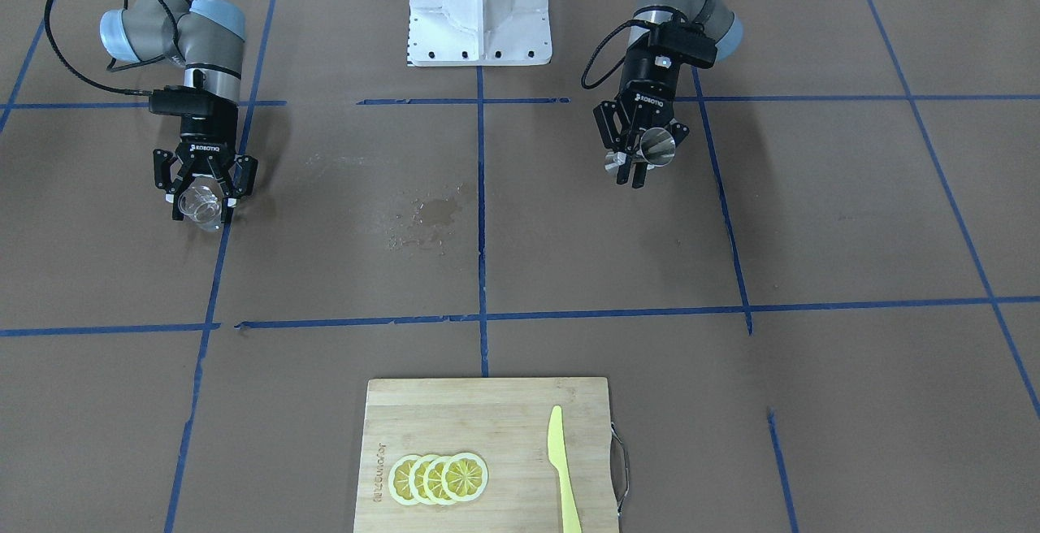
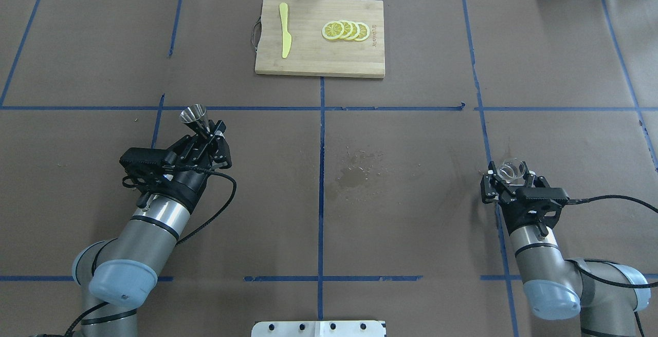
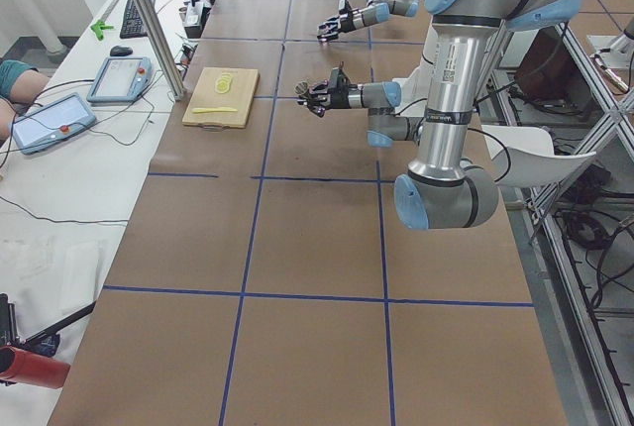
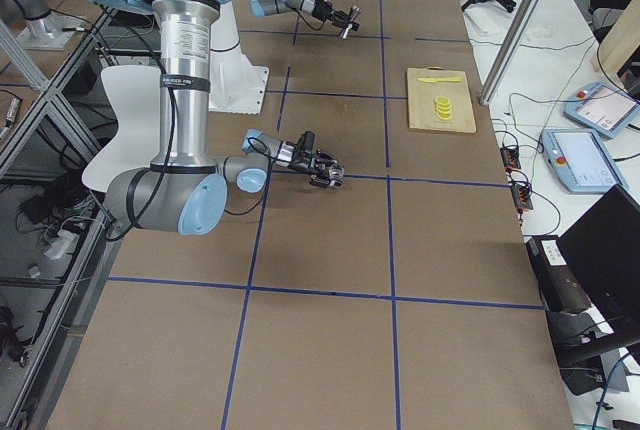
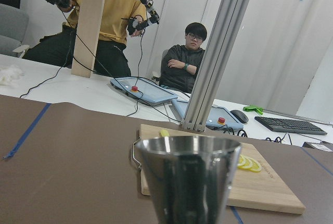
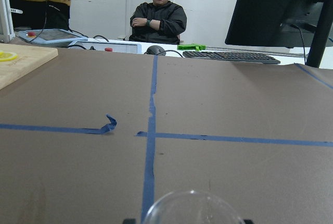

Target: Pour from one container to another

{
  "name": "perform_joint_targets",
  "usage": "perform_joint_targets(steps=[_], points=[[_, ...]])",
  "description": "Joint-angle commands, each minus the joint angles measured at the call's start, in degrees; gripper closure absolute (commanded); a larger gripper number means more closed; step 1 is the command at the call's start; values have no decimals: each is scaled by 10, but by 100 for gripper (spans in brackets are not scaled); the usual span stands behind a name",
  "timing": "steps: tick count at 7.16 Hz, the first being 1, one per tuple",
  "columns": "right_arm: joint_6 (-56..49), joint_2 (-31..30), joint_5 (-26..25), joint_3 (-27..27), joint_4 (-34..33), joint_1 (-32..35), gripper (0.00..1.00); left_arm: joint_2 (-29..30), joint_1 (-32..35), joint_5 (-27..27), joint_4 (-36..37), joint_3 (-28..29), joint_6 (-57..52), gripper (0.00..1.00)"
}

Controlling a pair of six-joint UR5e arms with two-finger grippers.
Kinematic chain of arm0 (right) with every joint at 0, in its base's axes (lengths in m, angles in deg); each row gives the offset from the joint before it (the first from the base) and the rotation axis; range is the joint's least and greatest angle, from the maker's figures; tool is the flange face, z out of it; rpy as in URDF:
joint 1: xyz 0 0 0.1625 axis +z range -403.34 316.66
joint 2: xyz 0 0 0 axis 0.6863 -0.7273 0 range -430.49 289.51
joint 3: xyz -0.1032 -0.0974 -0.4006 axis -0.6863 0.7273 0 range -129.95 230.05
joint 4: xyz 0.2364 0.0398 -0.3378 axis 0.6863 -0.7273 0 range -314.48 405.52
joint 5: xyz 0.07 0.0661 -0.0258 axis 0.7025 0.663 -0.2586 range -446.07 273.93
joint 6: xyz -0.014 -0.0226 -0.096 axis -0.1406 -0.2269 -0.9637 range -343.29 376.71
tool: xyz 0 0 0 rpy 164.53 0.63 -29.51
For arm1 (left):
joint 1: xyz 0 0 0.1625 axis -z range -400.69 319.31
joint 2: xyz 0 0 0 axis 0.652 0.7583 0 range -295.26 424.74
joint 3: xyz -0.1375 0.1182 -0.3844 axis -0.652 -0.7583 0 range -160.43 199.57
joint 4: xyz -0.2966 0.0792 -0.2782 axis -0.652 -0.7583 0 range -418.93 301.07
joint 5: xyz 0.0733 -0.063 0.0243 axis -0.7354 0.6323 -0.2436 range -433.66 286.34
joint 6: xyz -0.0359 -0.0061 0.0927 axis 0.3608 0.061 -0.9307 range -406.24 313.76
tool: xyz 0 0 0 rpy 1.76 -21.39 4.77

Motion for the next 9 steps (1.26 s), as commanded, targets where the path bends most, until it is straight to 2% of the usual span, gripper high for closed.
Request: perform_joint_targets(steps=[1,6,7,8,9], points=[[0,0,0,0,0,-1,27,1,0,0,0,-1,0,100],[-1,0,16,-1,0,-1,30,2,0,1,0,-2,-2,100],[-2,-1,17,0,16,-1,53,2,0,0,0,-2,-2,100],[-6,-3,17,0,27,0,93,2,0,1,0,-2,-2,100],[-7,-4,19,-6,28,2,100,2,0,1,0,-4,-2,100]])
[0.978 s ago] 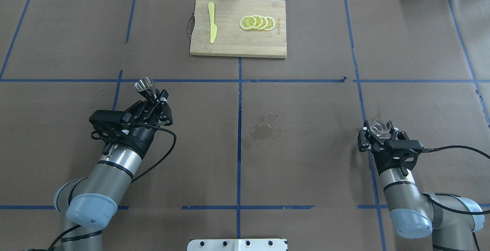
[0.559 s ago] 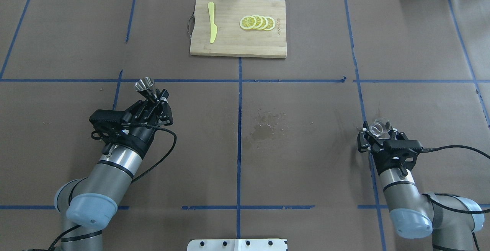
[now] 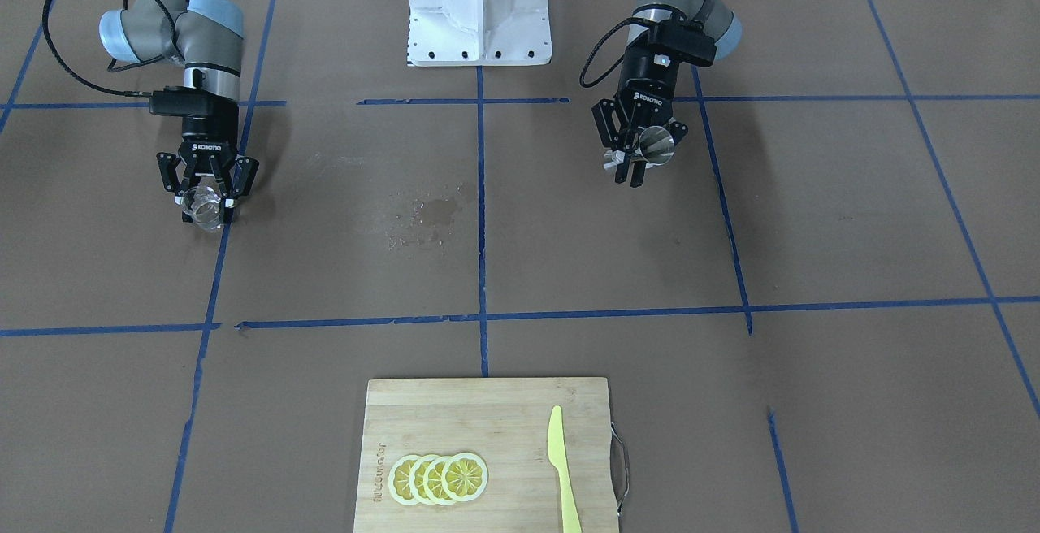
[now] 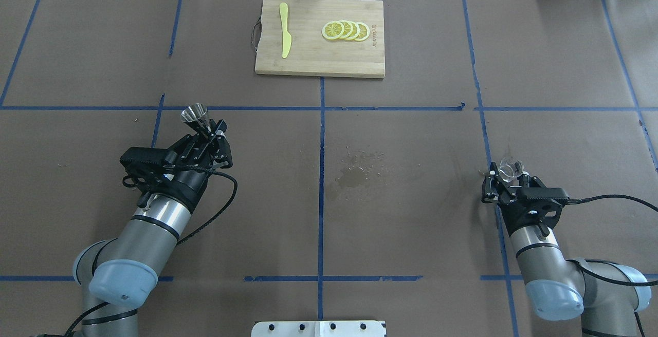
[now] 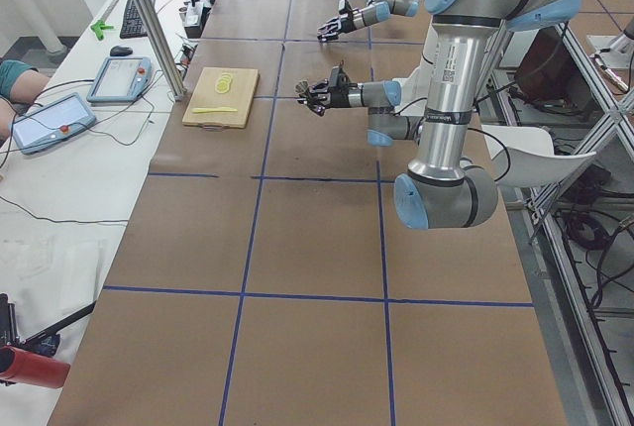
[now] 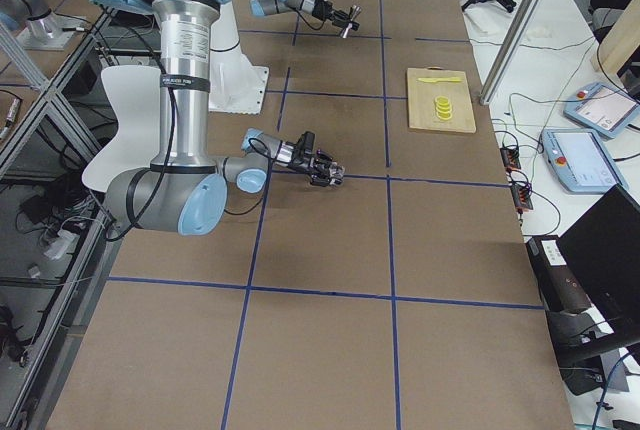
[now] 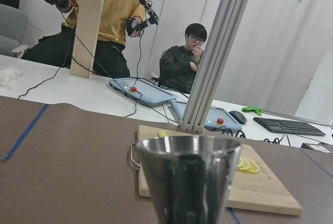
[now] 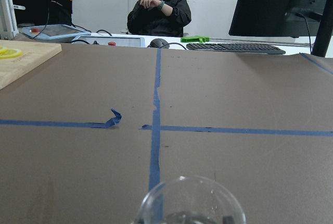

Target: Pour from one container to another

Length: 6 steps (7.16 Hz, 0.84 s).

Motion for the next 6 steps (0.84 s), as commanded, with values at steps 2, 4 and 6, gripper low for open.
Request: perform_joint_targets(steps=[2,4,6], points=[[-36,-9,14,-50,8,3,100,1,1,1,-1,-5,0,100],[-122,-5,14,-85,9,3,100,5,-2,3,-8,1,2,100],[-250,2,16,-120,20,2,100,26,-30,30,-6,13,0,100]])
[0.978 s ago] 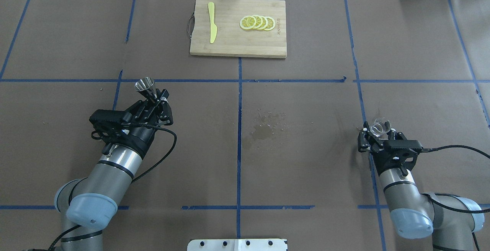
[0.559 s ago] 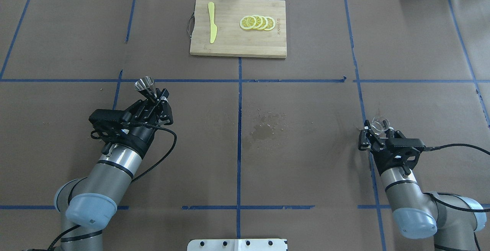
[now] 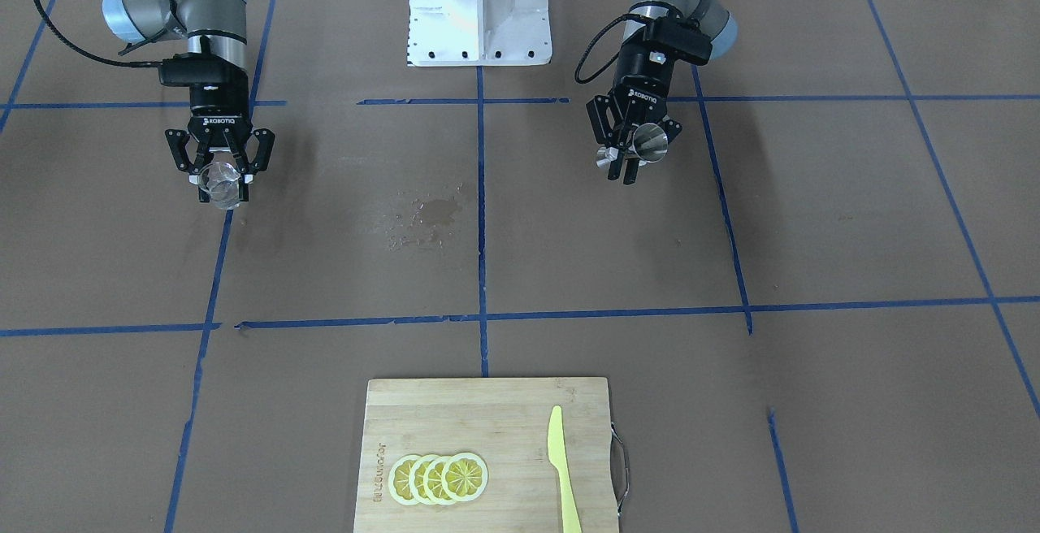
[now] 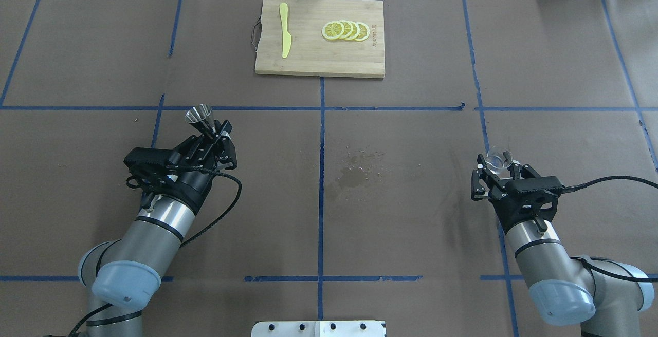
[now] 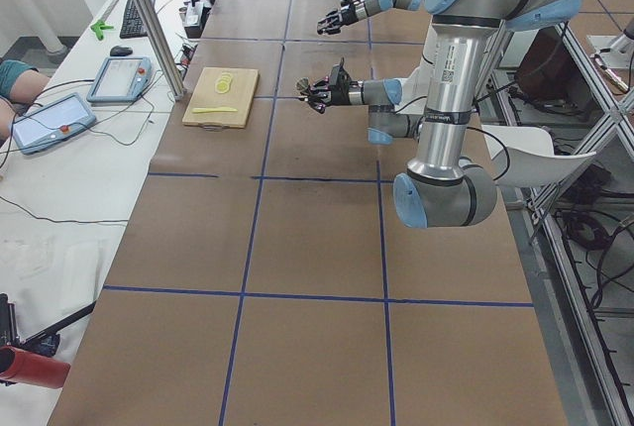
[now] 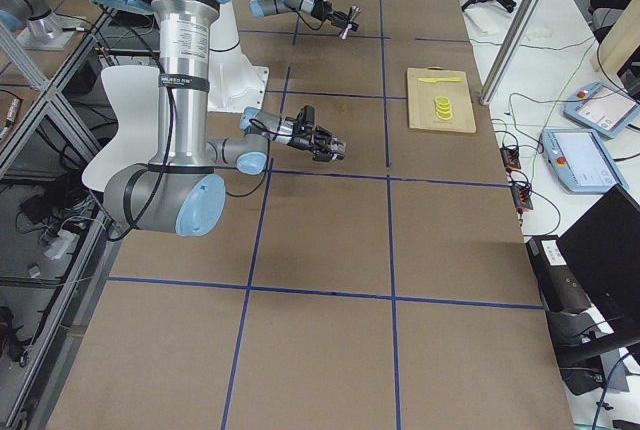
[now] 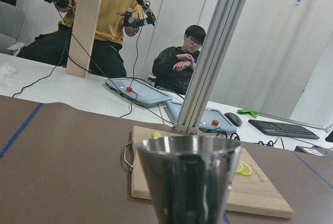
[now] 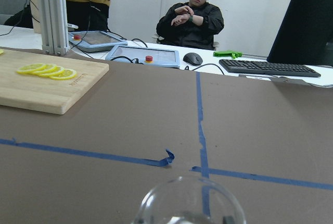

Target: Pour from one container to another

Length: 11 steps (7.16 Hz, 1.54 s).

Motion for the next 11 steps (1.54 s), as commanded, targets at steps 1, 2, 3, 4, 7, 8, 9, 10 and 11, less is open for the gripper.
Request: perform_joint_targets(steps=[1,2,3,4,7,8,9,10,11], points=[[-90,21,7,-32,4,0,100,20,-27,50,2,10,-6,100],[-108,43,25,-40,5,1,100,32,-27,94,-4,6,-115,100],[-148,72,36,-43,4,2,100,55,-27,129,-35,3,-193,100],[-177,106,50,-43,2,1,100,70,-26,143,-38,9,-216,100],[-306,184,139,-43,-3,28,100,108,-8,286,-90,10,-324,100],[-342,191,182,-44,-5,52,100,107,2,311,-100,10,-339,100],[-372,193,206,-48,-5,69,100,107,4,314,-103,18,-339,100],[-374,193,207,-56,-5,73,100,107,5,314,-113,34,-339,100],[-375,193,208,-65,-6,73,100,111,5,314,-134,59,-339,100]])
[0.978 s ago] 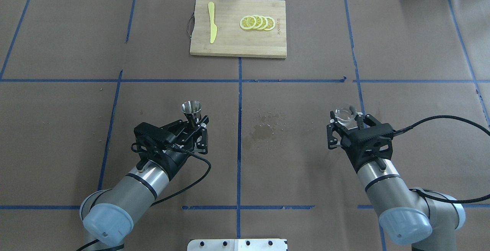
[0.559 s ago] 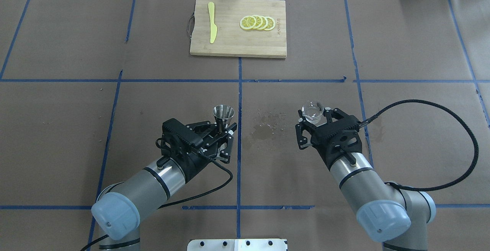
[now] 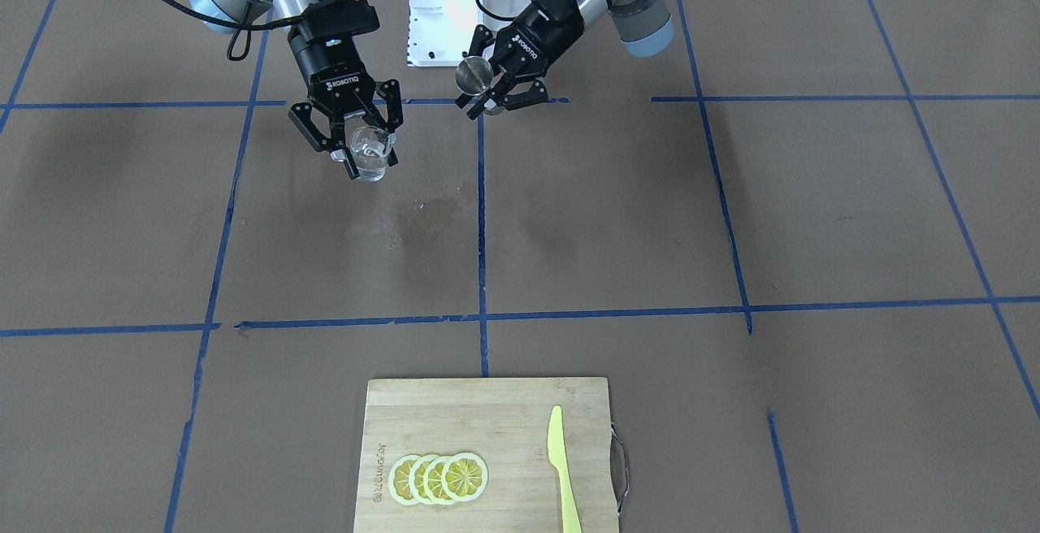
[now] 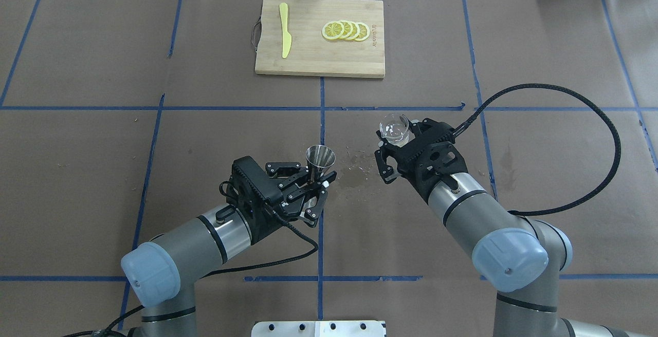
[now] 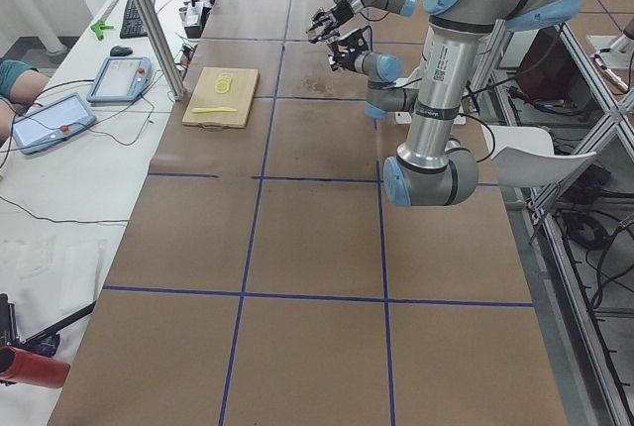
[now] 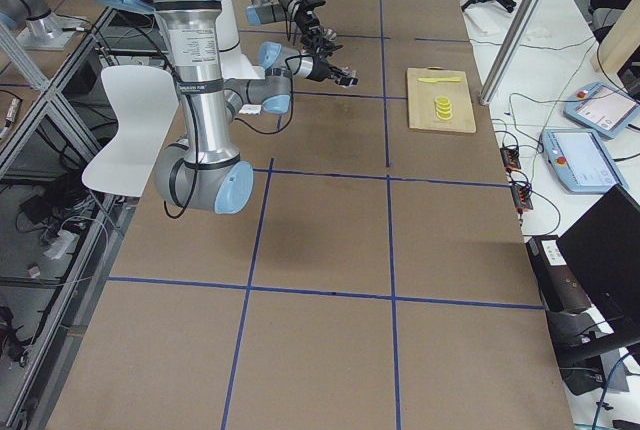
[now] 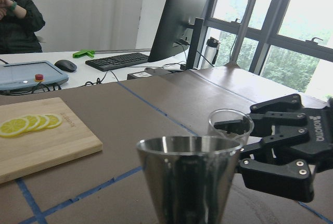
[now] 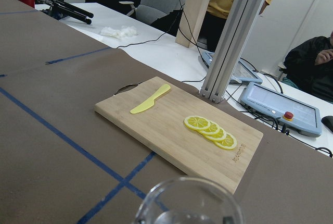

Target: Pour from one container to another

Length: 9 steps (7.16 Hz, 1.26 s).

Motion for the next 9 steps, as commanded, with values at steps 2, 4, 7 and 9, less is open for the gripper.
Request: perform_joint_targets(steps=[2,4,7,9], points=[[-13,1,17,-26,-1,8,100,21,2,0,-35,65,-1,100],[-64,2,26,-66,-58,15,100,36,3,2,-35,88,-1,100],[-106,45,32,-68,-119,18,100,55,11,24,-33,102,-4,100],[-124,44,32,-73,-140,18,100,67,20,24,-33,110,-21,100]])
